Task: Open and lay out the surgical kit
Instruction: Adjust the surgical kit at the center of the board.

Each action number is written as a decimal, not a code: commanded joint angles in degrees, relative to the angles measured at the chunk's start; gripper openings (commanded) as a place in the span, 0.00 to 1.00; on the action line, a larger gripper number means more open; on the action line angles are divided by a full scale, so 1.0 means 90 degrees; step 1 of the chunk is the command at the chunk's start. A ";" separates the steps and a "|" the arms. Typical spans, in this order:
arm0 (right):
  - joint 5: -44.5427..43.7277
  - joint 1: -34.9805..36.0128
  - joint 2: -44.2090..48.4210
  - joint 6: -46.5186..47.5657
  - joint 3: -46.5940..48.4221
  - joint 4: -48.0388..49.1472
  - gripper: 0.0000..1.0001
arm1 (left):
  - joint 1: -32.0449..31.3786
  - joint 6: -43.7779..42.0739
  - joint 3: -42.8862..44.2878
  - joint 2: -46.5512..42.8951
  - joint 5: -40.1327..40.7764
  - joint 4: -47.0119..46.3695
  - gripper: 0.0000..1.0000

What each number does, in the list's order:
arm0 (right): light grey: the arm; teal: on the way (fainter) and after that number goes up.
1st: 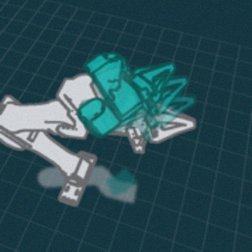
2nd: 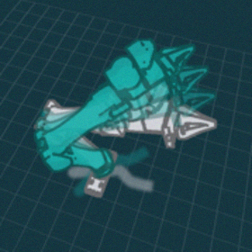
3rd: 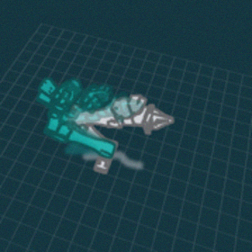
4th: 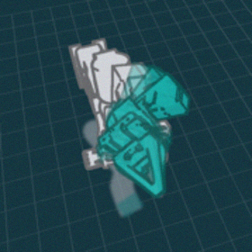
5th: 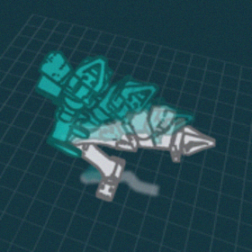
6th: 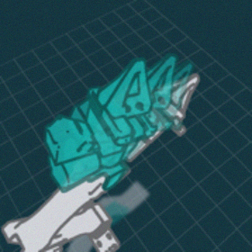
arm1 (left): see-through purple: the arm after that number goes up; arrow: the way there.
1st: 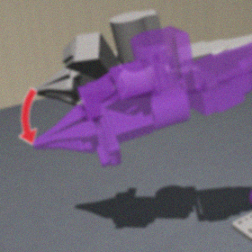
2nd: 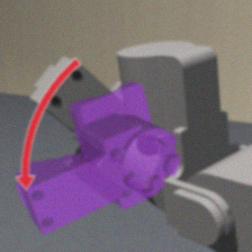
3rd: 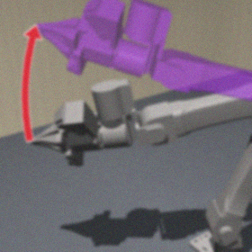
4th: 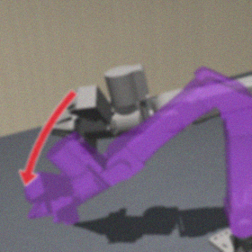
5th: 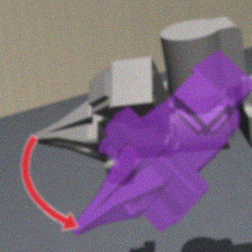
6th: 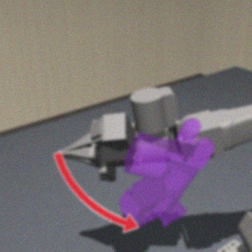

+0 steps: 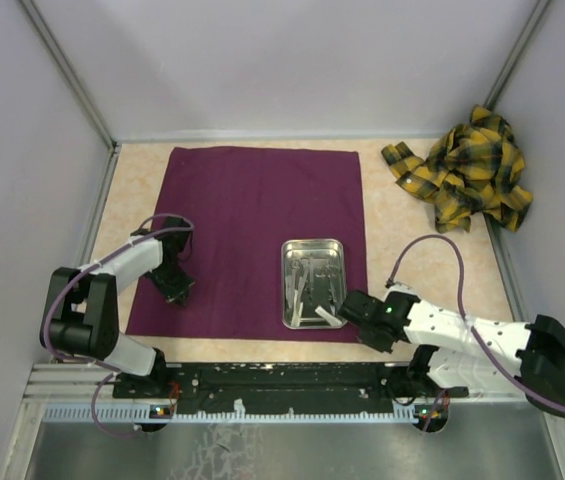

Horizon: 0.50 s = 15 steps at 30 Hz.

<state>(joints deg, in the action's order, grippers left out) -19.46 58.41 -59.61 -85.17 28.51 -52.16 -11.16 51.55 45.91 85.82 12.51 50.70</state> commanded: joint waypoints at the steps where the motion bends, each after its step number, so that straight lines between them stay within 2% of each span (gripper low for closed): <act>1: -0.0248 -0.0086 0.0391 -0.0066 0.0012 -0.1394 0.11 | 0.0019 -0.0062 -0.0179 0.0104 0.0075 0.0086 0.00; 10: -0.0671 -0.0404 0.0112 0.0616 0.0704 -0.1358 0.13 | 0.0014 -0.0326 -0.0087 -0.0209 -0.0252 0.0017 0.00; 15: -0.0958 -0.0405 0.0136 0.1052 0.1471 -0.1491 0.22 | 0.0009 -0.0713 0.0223 -0.0824 -0.0512 0.0043 0.00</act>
<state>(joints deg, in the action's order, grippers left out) -22.63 55.24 -58.67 -79.00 35.18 -63.75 -11.14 48.73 45.82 83.42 10.41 50.59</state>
